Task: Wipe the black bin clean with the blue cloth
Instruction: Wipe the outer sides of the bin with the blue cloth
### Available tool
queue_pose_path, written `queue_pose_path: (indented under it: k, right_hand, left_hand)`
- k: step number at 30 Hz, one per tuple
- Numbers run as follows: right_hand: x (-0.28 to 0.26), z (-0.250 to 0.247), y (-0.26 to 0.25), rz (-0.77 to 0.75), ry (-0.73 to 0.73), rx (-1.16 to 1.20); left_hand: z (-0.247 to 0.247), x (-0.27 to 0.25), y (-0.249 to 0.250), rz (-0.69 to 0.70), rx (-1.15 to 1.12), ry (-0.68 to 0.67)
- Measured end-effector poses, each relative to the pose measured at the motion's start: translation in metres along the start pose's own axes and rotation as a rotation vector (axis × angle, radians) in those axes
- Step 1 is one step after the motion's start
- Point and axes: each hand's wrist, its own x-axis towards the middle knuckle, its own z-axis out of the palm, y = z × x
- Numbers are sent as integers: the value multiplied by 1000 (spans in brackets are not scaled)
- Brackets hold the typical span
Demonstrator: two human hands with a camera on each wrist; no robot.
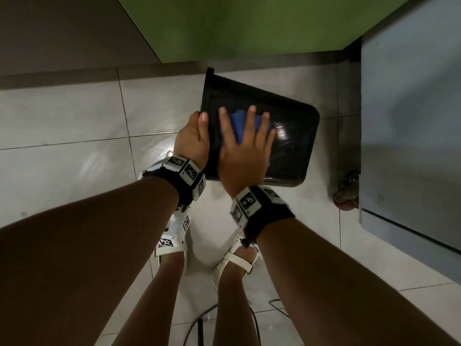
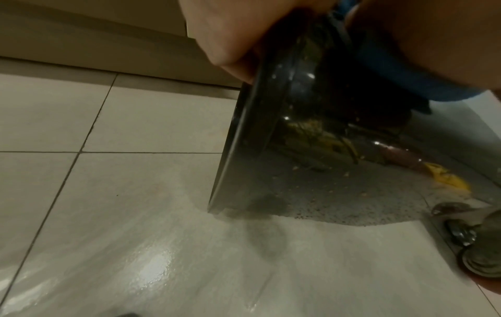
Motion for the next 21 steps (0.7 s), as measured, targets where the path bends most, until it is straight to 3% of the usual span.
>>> queue_pose_path:
  k: [5,10,13,17,19,21]
  right_hand:
    - [9,-2,5,-140,-46,16]
    - [45,-15,47,-123,-20,-52]
    - [59,-20,81,59,-27,-19]
    - [64,-23,107,456,70,184]
    - [61,-22,101,536,90,184]
    - [53,-20,89,501,42,123]
  left_hand:
    - [-4,3,1,2,-24,7]
    - [-2,1,6,4,-7,2]
    - [-3,1,6,-25,8,-13]
    - [-2,1,6,-24,-3,-7]
    - [-2,0,6,-32,-11,-8]
    - [-2,0,7,-39,-11,-10]
